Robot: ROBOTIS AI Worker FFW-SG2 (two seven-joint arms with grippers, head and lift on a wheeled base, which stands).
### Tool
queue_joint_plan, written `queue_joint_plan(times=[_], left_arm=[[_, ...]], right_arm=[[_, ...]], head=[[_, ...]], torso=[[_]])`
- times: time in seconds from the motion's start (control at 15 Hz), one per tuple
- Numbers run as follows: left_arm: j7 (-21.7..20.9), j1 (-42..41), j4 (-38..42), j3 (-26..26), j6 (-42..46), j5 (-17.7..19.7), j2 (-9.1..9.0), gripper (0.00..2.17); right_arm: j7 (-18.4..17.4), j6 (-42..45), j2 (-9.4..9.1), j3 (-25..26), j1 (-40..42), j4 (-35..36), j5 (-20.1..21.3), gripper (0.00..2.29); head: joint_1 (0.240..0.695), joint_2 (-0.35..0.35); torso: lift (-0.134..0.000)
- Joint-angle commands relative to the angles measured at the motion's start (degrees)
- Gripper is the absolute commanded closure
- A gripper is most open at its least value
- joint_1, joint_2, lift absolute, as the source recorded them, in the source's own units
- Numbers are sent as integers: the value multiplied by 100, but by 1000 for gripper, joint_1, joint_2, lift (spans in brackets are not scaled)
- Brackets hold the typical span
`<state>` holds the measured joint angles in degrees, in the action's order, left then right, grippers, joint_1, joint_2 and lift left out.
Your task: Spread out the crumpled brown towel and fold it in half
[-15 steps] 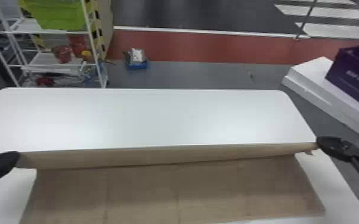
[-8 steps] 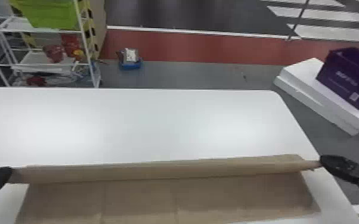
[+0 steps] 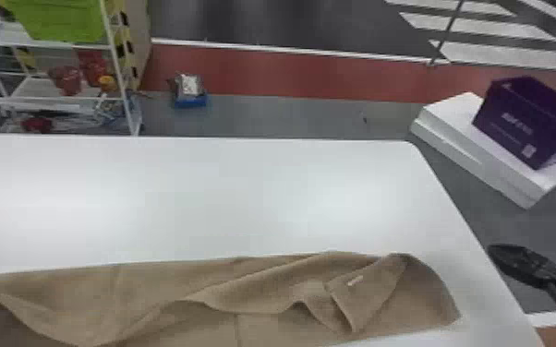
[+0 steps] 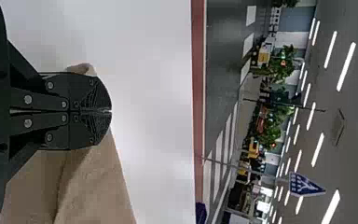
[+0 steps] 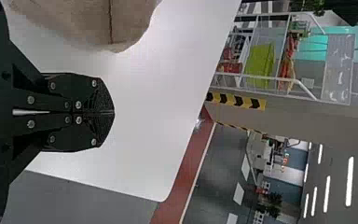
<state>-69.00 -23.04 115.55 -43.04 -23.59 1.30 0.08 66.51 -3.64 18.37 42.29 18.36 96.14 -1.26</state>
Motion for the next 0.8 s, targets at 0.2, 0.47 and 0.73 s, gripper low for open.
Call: queue_joint_plan(times=[0.2, 0.47, 0.73], left_arm=[[-8, -166, -261, 199, 166, -104, -23, 1447], [45, -130, -261, 252, 236, -113, -23, 1447], [45, -148, -279, 261, 236, -148, -23, 1447]], right_arm=[[-15, 34, -53, -134, 27, -104, 170, 1359], [135, -722, -273, -318, 124, 458, -24, 1035], [64, -1513, -835, -802, 344, 1601, 20, 1031]], head=[[695, -151], [695, -156], [695, -76]], torso=[[-124], [-124], [-124]])
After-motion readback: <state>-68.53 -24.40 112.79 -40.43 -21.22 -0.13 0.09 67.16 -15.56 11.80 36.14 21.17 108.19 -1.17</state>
